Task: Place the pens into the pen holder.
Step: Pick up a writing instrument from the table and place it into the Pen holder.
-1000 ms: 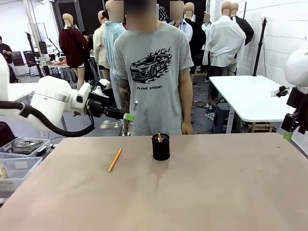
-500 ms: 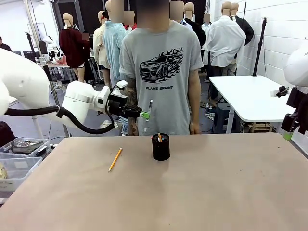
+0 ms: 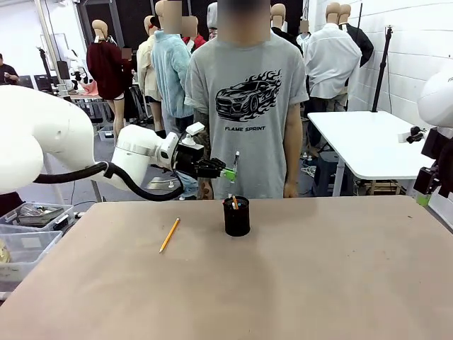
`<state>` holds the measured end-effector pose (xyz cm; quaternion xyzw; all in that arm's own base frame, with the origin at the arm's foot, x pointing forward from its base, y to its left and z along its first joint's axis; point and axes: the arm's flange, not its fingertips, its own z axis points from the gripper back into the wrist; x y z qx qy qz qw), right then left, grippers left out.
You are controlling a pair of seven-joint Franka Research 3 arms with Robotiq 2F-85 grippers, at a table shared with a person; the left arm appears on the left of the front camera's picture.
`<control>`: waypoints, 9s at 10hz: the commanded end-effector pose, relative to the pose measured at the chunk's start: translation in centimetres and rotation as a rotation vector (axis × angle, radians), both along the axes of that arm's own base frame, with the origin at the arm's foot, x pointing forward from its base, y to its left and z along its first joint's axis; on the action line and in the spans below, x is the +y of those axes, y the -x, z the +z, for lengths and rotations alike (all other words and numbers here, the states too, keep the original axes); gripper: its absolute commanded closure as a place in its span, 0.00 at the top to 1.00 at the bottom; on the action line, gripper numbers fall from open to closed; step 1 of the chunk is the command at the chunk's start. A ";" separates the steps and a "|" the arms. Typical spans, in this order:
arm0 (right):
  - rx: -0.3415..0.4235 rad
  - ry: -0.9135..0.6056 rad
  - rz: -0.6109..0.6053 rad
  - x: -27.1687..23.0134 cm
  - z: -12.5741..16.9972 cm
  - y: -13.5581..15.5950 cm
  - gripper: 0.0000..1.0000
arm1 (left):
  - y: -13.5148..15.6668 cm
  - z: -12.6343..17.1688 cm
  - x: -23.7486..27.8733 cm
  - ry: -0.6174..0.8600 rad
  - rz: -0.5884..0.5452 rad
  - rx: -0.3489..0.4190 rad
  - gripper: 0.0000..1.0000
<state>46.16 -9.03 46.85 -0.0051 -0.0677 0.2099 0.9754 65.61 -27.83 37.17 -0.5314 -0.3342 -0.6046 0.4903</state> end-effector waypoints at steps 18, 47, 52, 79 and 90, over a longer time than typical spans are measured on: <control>-0.010 0.023 0.014 -0.2 -0.3 0.0 0.80 | 8.6 12.0 10.3 -0.530 0.615 0.078 0.91; -0.010 0.023 0.014 -0.2 -0.3 0.0 0.80 | 6.3 -6.4 6.4 -1.283 1.191 0.524 0.00; -0.010 0.023 0.014 -0.2 -0.3 0.0 0.80 | 6.7 -6.0 6.4 -1.275 1.162 0.562 0.00; -0.010 0.023 0.014 -0.2 -0.3 0.0 0.80 | 1.5 -3.9 0.0 0.049 0.253 -0.069 0.00; -0.010 0.023 0.014 -0.2 -0.3 0.0 0.80 | 4.8 4.3 7.7 -0.262 0.394 -0.031 0.66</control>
